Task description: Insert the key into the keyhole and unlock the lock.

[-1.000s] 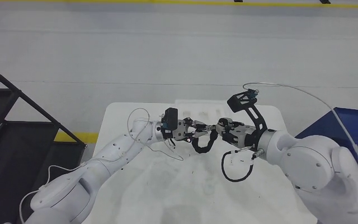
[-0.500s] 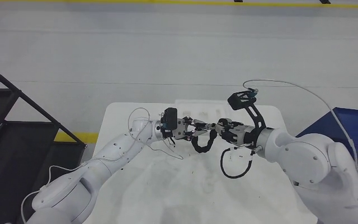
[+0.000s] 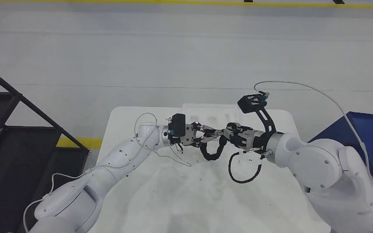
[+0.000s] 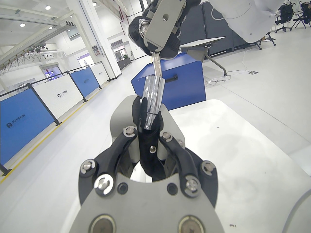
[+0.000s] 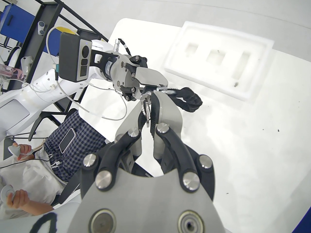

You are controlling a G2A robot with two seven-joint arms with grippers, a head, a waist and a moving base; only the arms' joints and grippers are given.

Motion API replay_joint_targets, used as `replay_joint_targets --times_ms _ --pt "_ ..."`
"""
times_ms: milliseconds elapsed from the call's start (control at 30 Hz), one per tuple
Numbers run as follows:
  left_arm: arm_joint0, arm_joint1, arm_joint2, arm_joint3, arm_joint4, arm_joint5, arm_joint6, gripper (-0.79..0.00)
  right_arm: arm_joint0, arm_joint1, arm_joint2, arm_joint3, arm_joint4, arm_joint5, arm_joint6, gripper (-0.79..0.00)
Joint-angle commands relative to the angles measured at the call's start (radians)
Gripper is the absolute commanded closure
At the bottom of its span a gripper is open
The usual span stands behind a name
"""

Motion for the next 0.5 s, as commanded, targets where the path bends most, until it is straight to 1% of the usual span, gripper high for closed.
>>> replay_joint_targets --times_ms 0,467 --pt "0.000 0.000 -0.004 0.000 0.002 0.000 0.000 0.000 -0.001 0.000 0.001 -0.001 0.002 0.002 -0.004 0.000" --pt "0.012 -0.001 -0.020 -0.010 -0.001 -0.008 -0.009 0.000 -0.002 -0.003 -0.007 0.012 0.022 -0.007 -0.036 0.000"
